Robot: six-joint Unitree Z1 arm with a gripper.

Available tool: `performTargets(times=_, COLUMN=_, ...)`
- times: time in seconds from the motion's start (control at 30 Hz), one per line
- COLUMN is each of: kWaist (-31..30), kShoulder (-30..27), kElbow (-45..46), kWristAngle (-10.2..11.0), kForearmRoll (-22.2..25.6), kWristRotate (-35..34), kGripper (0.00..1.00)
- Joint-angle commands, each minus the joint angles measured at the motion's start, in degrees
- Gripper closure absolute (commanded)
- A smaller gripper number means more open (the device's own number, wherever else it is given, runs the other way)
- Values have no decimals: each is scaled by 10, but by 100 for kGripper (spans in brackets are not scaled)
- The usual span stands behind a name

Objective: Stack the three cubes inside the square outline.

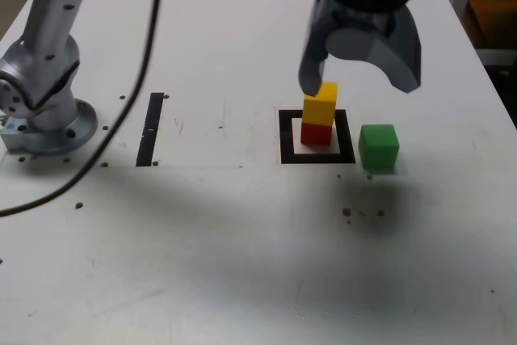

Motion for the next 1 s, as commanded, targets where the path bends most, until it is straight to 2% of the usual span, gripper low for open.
performTargets(times=0.0, kWaist=-1, kShoulder=4, kElbow=-8, kWristAngle=-2, kForearmRoll=6, kWristRotate=1, kGripper=0)
performTargets(times=0.4, kWaist=-5, kShoulder=59, kElbow=-49, kWristAngle=-15, kForearmRoll=4, kWristRotate=6, kGripper=0)
performTargets(times=0.97, kWaist=-4, kShoulder=111, kElbow=-87, kWristAngle=-16, kForearmRoll=6, kWristRotate=9, kGripper=1)
